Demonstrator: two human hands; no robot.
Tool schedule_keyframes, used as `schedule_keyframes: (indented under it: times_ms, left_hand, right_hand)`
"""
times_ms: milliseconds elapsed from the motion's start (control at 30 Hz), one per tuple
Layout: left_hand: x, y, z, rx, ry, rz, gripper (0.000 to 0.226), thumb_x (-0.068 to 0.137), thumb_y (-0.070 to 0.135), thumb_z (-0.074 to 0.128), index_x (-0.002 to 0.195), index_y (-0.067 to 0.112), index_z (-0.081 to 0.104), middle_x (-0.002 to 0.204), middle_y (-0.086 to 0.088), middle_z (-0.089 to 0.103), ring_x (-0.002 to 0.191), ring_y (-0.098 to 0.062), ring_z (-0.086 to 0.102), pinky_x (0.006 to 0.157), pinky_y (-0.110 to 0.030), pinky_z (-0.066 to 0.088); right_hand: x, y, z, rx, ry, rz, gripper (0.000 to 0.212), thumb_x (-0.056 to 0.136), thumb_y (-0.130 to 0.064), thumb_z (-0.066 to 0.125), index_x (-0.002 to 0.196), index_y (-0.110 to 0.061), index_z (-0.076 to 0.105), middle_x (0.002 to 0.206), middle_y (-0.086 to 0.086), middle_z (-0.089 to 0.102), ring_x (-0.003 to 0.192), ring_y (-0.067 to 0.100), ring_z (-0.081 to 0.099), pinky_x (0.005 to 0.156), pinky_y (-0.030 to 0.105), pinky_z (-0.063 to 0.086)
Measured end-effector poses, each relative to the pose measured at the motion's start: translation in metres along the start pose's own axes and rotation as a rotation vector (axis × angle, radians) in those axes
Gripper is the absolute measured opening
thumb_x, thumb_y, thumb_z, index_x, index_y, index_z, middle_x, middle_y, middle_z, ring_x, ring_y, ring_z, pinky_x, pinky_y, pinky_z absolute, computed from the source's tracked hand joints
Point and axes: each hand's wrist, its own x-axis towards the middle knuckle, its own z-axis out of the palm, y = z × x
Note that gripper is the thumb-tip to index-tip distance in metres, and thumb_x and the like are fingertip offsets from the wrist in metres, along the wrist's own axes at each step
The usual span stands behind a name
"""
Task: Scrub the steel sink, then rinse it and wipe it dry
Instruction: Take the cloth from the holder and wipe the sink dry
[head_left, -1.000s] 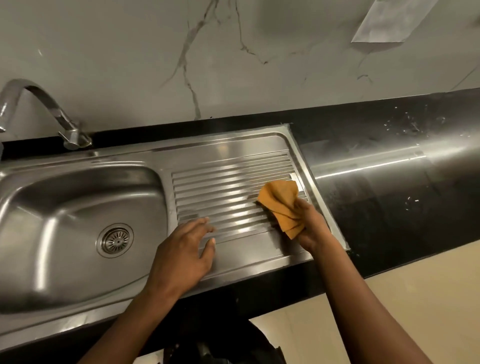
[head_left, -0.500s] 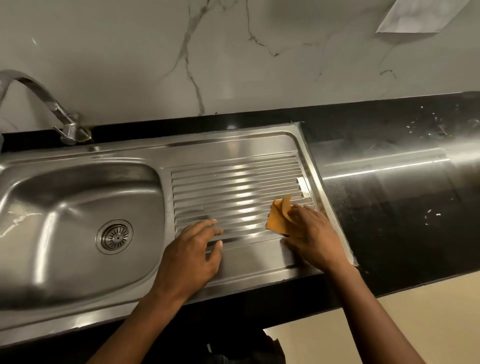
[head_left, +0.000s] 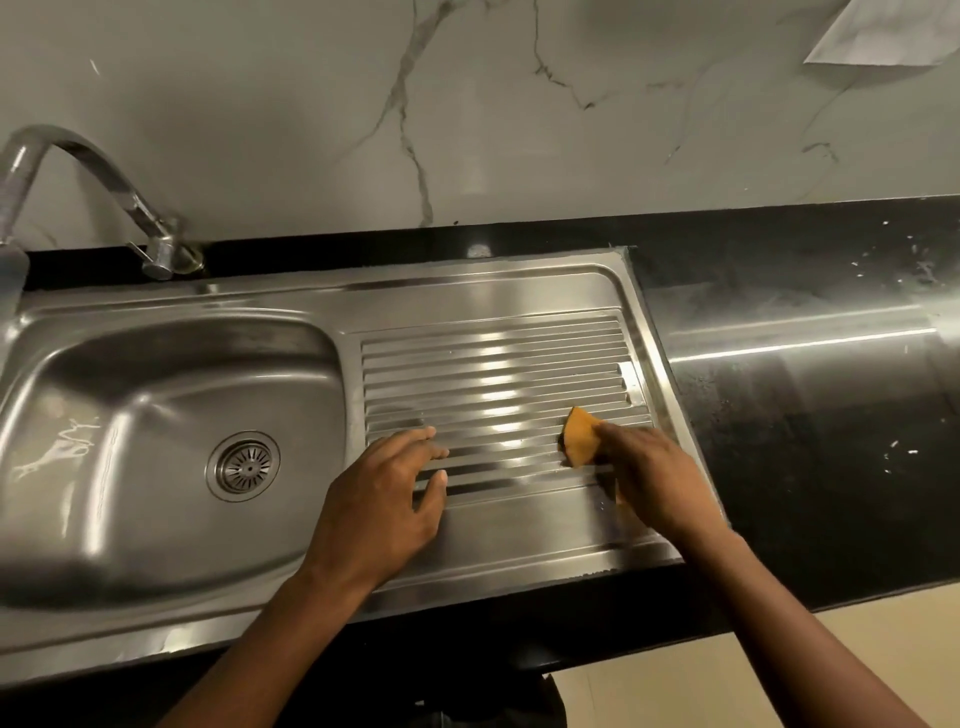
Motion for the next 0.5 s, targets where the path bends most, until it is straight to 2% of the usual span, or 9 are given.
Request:
schedule_keyframes:
  times_ms: [33,67,133,200,233,300,367,433,500]
  left_hand:
    - [0.001,0.000,0.000,0.002,0.001,0.003,0.027,0.097,0.033,0.070,0.124,0.033,0.074,0.146,0.017,0.062,0.131,-0.006,0.060,0.102,-0.027,0.051]
    - [0.002,0.000,-0.001,0.003,0.001,0.004,0.026,0.097,0.033,0.070,0.123,0.033,0.074,0.146,0.017,0.062,0.131,-0.006,0.060,0.101,-0.026,0.050]
    - [0.003,0.000,-0.002,0.003,0.006,0.005,0.025,0.098,0.032,0.070,0.123,0.033,0.074,0.146,0.017,0.062,0.131,-0.006,0.060,0.101,-0.026,0.050]
    - [0.005,0.000,-0.002,0.000,0.011,0.004,0.025,0.098,0.032,0.070,0.122,0.033,0.074,0.146,0.017,0.062,0.131,-0.006,0.060,0.102,-0.028,0.051]
    - [0.006,0.000,-0.002,0.001,0.014,0.003,0.025,0.098,0.032,0.070,0.122,0.033,0.074,0.146,0.017,0.062,0.131,-0.006,0.060,0.102,-0.029,0.052]
    - [0.010,0.000,-0.002,0.002,0.020,0.001,0.026,0.098,0.032,0.070,0.123,0.031,0.074,0.146,0.014,0.063,0.132,-0.008,0.060,0.103,-0.029,0.051]
    - [0.014,0.000,-0.002,0.008,0.019,0.001,0.028,0.098,0.031,0.071,0.126,0.029,0.074,0.147,0.012,0.063,0.132,-0.010,0.060,0.104,-0.029,0.049]
    - [0.018,-0.001,-0.003,0.010,0.013,0.003,0.030,0.098,0.031,0.070,0.127,0.028,0.074,0.147,0.011,0.063,0.133,-0.010,0.060,0.105,-0.029,0.049]
    - [0.021,-0.003,-0.004,0.012,0.000,0.009,0.029,0.099,0.031,0.070,0.127,0.027,0.074,0.147,0.010,0.063,0.133,-0.010,0.060,0.106,-0.027,0.047]
  right_hand:
    - [0.011,-0.005,-0.006,0.087,0.070,0.091,0.044,0.096,-0.013,0.070,0.138,-0.023,0.064,0.104,-0.009,0.072,0.089,0.007,0.070,0.076,0.025,0.057]
    - [0.023,-0.008,-0.011,0.156,0.143,0.184,0.037,0.100,-0.016,0.065,0.136,-0.025,0.066,0.092,-0.011,0.070,0.076,0.007,0.070,0.068,0.026,0.056]
    - [0.052,-0.014,-0.020,0.264,0.321,0.315,0.031,0.104,-0.024,0.060,0.134,-0.028,0.066,0.082,-0.006,0.071,0.069,0.016,0.069,0.067,0.042,0.060]
    - [0.080,-0.013,-0.021,0.256,0.446,0.388,0.032,0.105,-0.031,0.056,0.137,-0.027,0.063,0.095,0.005,0.076,0.082,0.025,0.072,0.078,0.047,0.060]
    - [0.093,-0.014,-0.021,0.215,0.439,0.419,0.037,0.106,-0.037,0.054,0.141,-0.026,0.060,0.107,0.009,0.076,0.093,0.029,0.072,0.083,0.045,0.059]
    - [0.115,-0.010,-0.016,0.109,0.290,0.440,0.052,0.104,-0.055,0.049,0.145,-0.022,0.055,0.125,0.013,0.071,0.106,0.030,0.068,0.088,0.045,0.054]
    - [0.129,-0.001,-0.011,-0.066,0.144,0.344,0.065,0.102,-0.065,0.044,0.148,-0.021,0.052,0.148,0.011,0.058,0.130,0.030,0.057,0.101,0.050,0.049]
    - [0.141,0.017,-0.003,-0.239,-0.012,0.209,0.073,0.101,-0.069,0.038,0.159,-0.026,0.035,0.169,0.005,0.027,0.155,0.029,0.027,0.119,0.054,0.031]
    - [0.151,0.036,0.007,-0.272,-0.181,0.154,0.081,0.101,-0.072,0.029,0.166,-0.026,0.010,0.174,0.003,0.000,0.160,0.028,0.001,0.128,0.052,0.011]
